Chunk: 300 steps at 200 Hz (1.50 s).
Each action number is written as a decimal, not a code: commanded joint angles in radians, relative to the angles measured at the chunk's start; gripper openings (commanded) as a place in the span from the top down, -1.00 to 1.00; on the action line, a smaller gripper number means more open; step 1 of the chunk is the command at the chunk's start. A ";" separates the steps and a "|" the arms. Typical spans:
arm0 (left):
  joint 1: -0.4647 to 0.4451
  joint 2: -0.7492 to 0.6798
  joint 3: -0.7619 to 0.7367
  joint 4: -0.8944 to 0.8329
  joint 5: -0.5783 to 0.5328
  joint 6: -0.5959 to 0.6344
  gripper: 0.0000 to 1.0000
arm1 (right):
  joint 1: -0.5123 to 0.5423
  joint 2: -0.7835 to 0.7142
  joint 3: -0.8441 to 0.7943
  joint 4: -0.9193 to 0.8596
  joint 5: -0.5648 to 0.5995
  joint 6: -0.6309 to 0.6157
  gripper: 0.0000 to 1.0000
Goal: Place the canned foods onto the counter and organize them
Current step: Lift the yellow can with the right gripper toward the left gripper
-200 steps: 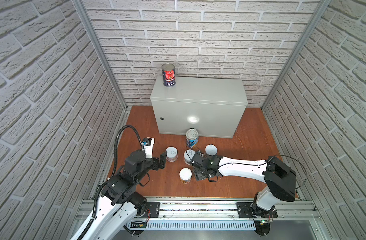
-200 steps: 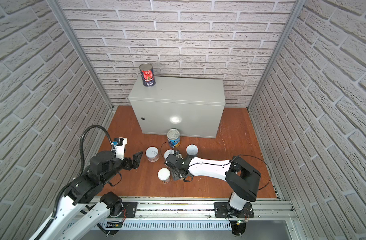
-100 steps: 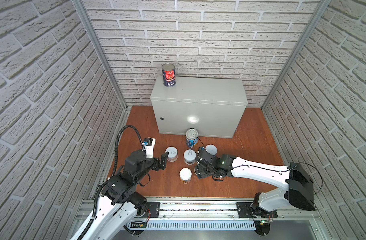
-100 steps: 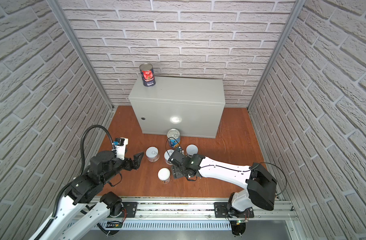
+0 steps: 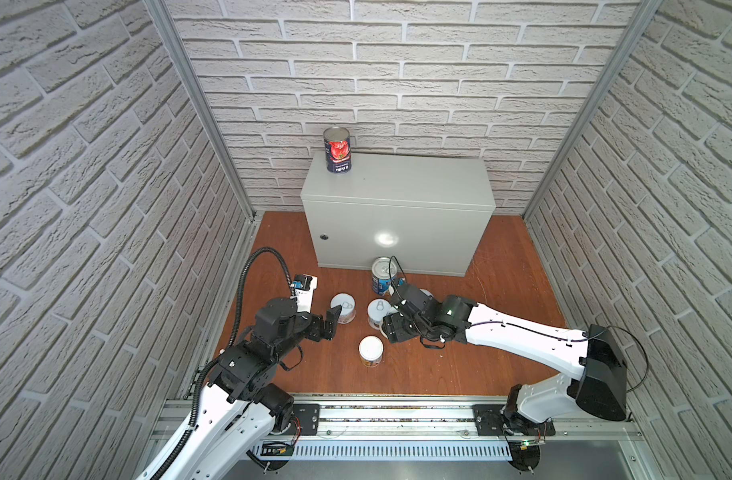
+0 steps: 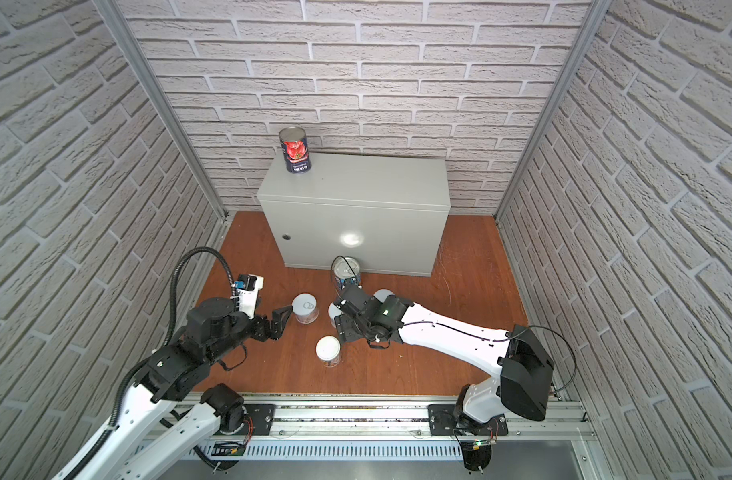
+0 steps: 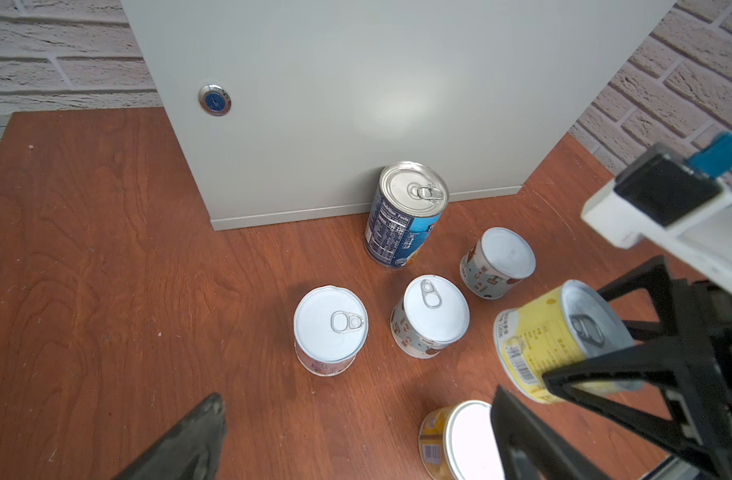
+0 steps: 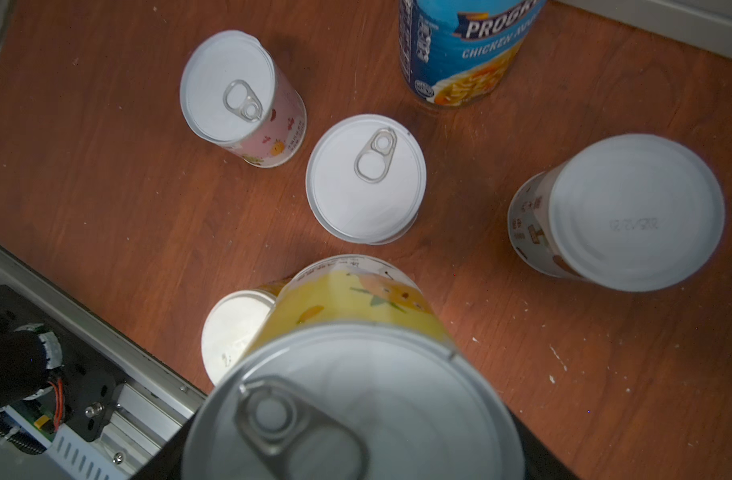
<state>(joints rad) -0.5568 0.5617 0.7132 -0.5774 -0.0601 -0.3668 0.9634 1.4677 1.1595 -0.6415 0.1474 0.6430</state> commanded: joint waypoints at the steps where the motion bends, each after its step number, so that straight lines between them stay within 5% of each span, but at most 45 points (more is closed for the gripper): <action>1: -0.002 -0.019 0.026 0.017 0.030 0.023 -0.96 | -0.008 0.002 0.047 0.068 -0.010 -0.018 -0.20; 186: -0.002 -0.020 0.072 0.025 0.292 0.157 -0.97 | -0.050 0.018 0.196 0.063 -0.050 -0.064 -0.15; 300: -0.009 0.001 0.063 0.141 0.381 0.272 -0.97 | -0.119 0.036 0.267 0.139 -0.386 -0.120 -0.14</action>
<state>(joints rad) -0.5579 0.5781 0.7727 -0.5240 0.2764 -0.1295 0.8570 1.5337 1.3880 -0.5938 -0.1261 0.5465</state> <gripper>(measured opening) 0.983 0.771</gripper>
